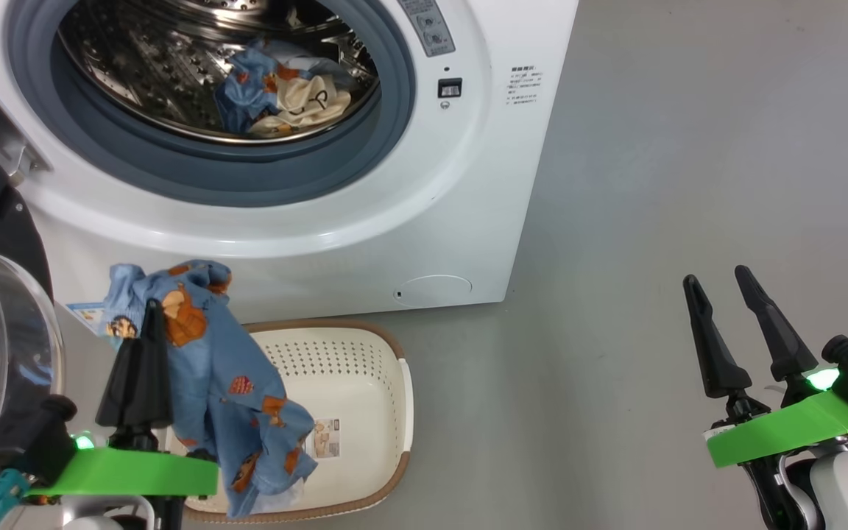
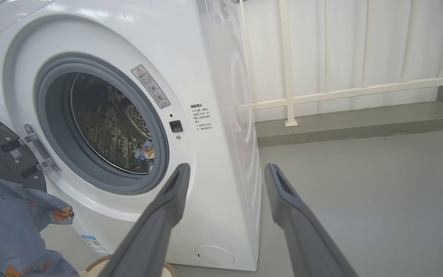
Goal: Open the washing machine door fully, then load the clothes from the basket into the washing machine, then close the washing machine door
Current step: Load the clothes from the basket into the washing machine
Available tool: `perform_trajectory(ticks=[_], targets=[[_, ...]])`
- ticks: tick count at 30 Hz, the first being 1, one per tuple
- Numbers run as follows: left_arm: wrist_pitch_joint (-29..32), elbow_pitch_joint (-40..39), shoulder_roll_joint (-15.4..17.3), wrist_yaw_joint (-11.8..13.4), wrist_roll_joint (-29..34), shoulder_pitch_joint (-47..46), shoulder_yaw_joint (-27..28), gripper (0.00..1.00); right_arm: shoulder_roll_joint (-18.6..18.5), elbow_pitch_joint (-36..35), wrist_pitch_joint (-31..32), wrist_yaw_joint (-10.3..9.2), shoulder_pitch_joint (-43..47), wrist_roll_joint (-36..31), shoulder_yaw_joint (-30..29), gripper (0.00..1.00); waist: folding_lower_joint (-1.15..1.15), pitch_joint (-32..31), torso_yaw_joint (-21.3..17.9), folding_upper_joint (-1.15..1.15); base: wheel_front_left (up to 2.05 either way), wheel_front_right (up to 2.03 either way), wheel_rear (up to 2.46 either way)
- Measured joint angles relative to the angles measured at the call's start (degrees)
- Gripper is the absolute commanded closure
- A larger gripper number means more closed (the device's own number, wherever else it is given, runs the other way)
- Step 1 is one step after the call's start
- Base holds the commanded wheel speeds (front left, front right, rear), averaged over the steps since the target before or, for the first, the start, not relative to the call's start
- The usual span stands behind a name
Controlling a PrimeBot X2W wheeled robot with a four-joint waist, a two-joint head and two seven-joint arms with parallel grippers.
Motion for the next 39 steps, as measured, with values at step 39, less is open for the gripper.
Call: perform_trajectory(ticks=[39], targets=[[2.42, 37.44, 2.13, -2.41, -1.71, -52.54, 0.07, 1.0, 3.41, -2.12, 0.0, 0.0, -7.87, -0.34, 2.86, 0.0, 0.0, 21.51, -6.17, 0.0, 0.0, 0.0, 0.0]])
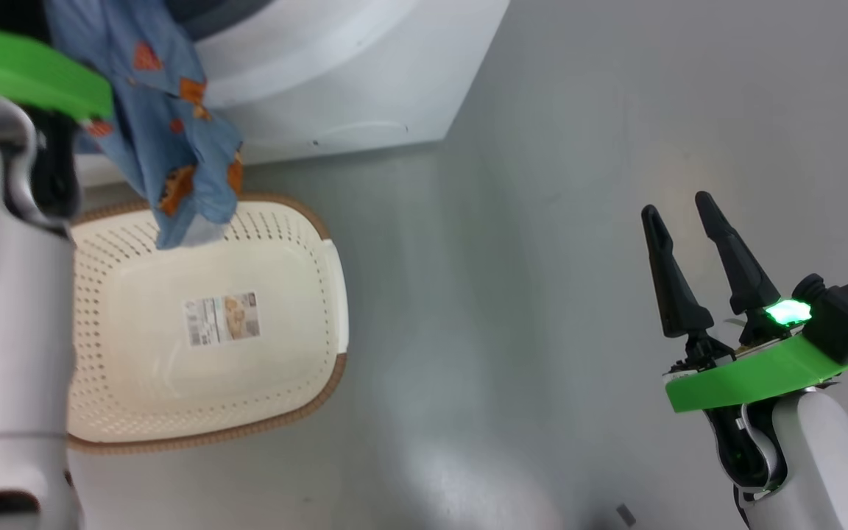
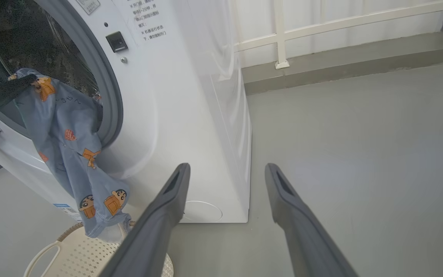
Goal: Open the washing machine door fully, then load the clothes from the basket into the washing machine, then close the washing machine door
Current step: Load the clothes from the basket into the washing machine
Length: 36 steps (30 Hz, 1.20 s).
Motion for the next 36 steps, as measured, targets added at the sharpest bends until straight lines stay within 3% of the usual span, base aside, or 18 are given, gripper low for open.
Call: perform_trajectory(ticks=[10, 19, 25, 31, 32, 33, 34, 35, 36], targets=[[-1.99, 14.27, 1.54, -0.7, -0.01, -14.69, 0.51, 1.0, 0.65, 0.19, 0.0, 0.0, -2.13, -0.14, 0.75, 0.0, -0.01, 7.05, -1.64, 0.0, 0.0, 0.0, 0.0], [-2.99, 22.24, 2.65, -0.89, 1.11, -24.09, -0.9, 1.0, 1.77, 0.11, 0.0, 0.0, -2.66, -0.14, 1.1, 0.0, 0.0, 11.82, -3.61, 0.0, 0.0, 0.0, 0.0], [-5.93, 22.73, 2.81, -0.87, 3.36, -30.41, -1.76, 1.0, 2.3, -0.18, 0.0, 0.0, -3.87, -0.29, 2.6, 0.0, 0.0, 14.25, -4.67, 0.0, 0.0, 0.0, 0.0], [-6.55, 16.67, 3.6, 0.07, 5.38, -32.04, -0.43, 1.0, 2.97, -0.21, 0.0, 0.0, -5.13, -0.4, 2.89, 0.0, -0.01, 16.4, -5.07, 0.0, 0.0, 0.0, 0.0], [-6.55, 16.74, 3.53, 0.23, 5.77, -31.79, -0.16, 0.9, 3.11, -0.07, -0.01, 0.0, -5.46, -0.4, 2.91, 0.0, 0.0, 16.65, -5.02, 0.0, 0.0, 0.0, 0.0], [-6.55, 17.01, 3.42, 0.46, 6.08, -31.3, 0.03, 0.61, 3.23, 0.02, 0.0, 0.0, -5.73, -0.4, 2.98, 0.0, 0.0, 16.82, -4.94, 0.0, 0.0, 0.0, 0.0], [-6.55, 17.78, 3.16, 0.68, 6.12, -30.67, 0.2, 0.22, 3.33, 0.04, 0.0, 0.0, -5.86, -0.4, 3.11, 0.0, 0.0, 16.89, -4.82, 0.0, 0.0, 0.0, 0.0], [-6.55, 19.05, 2.78, 0.67, 6.04, -30.23, 0.32, 0.0, 3.36, 0.07, 0.0, 0.0, -5.87, -0.4, 3.31, 0.0, 0.0, 16.91, -4.71, 0.0, 0.0, 0.0, 0.0], [-6.55, 20.11, 2.44, 0.65, 5.98, -29.75, 0.34, 0.0, 3.35, 0.12, 0.0, 0.0, -5.87, -0.4, 3.5, 0.0, 0.0, 16.9, -4.58, 0.0, 0.0, 0.0, 0.0]])
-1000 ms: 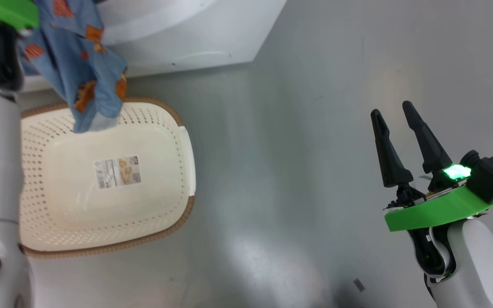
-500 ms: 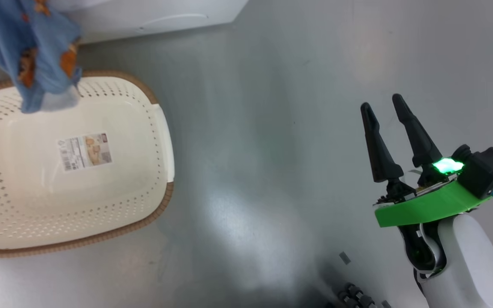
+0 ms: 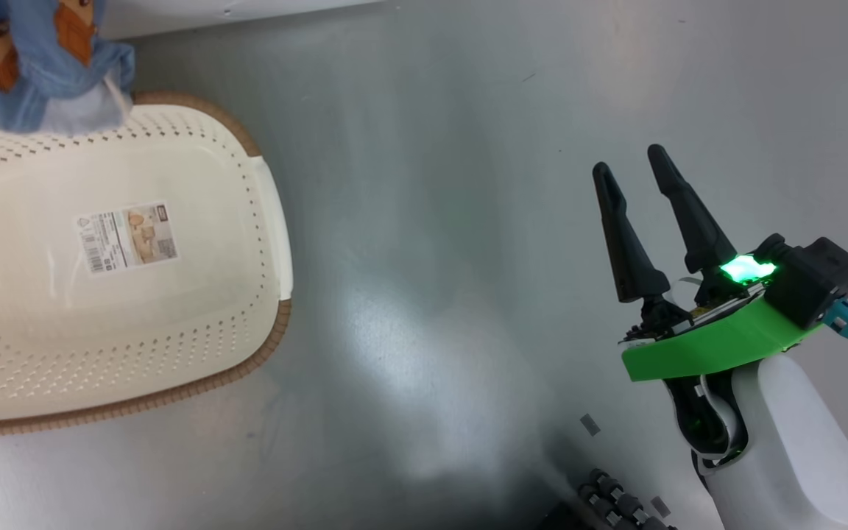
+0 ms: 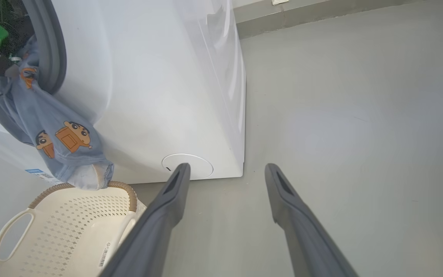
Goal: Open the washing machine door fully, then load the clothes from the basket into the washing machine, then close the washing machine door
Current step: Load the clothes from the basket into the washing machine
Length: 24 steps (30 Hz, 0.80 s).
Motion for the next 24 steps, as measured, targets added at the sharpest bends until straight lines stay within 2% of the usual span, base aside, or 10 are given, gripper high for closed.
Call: perform_trajectory(ticks=[11, 24], targets=[[0.0, 0.86, -1.75, -0.56, 0.53, 0.17, 0.29, 0.0, -0.46, 0.05, -0.01, 0.0, -1.43, -0.32, 0.58, 0.0, 0.0, -0.15, 1.75, 0.0, 0.0, 0.0, 0.0], [0.0, -8.25, -3.87, -0.58, 3.32, 8.85, 1.2, 0.0, -1.34, 0.15, 0.0, 0.0, -1.4, -0.33, 0.38, 0.0, 0.0, -2.32, 4.54, 0.0, 0.0, 0.0, 0.0]])
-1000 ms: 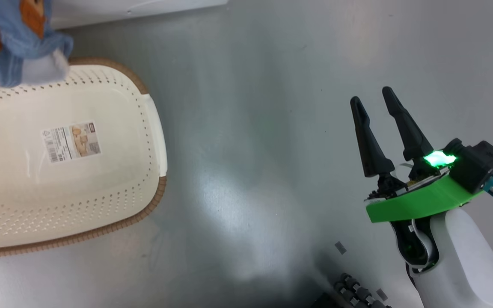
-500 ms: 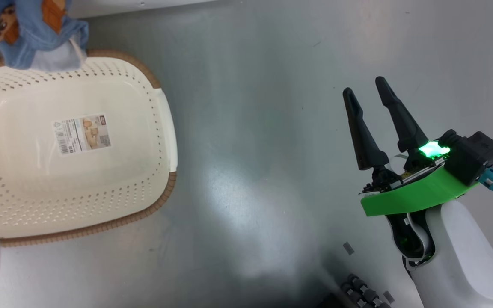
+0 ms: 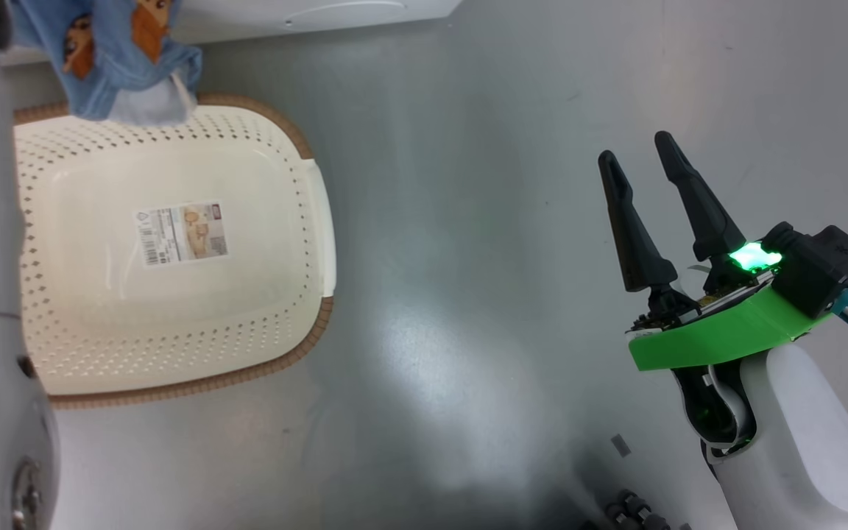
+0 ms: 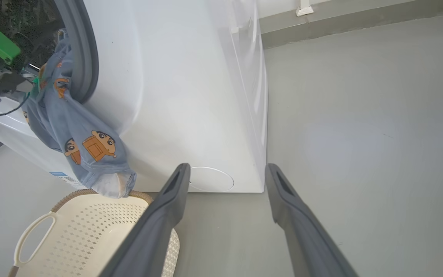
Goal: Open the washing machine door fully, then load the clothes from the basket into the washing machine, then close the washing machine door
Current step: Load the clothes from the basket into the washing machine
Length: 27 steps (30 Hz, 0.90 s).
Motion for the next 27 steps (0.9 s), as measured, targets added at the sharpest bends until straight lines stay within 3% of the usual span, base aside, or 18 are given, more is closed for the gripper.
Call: perform_trajectory(ticks=[8, 27], targets=[[0.0, -6.3, -0.49, -0.03, 1.33, 7.57, -0.31, 0.0, -0.02, -0.01, -0.01, 0.0, 0.1, 0.01, -0.82, 0.0, 0.0, -1.26, 1.11, 0.0, 0.0, 0.0, 0.0], [0.01, -33.29, 1.43, -1.47, 2.01, 35.4, 0.3, 0.0, -0.58, -0.76, -0.01, 0.0, 0.64, 0.18, -1.7, 0.0, 0.0, -2.41, 2.19, 0.0, 0.0, 0.0, 0.0]])
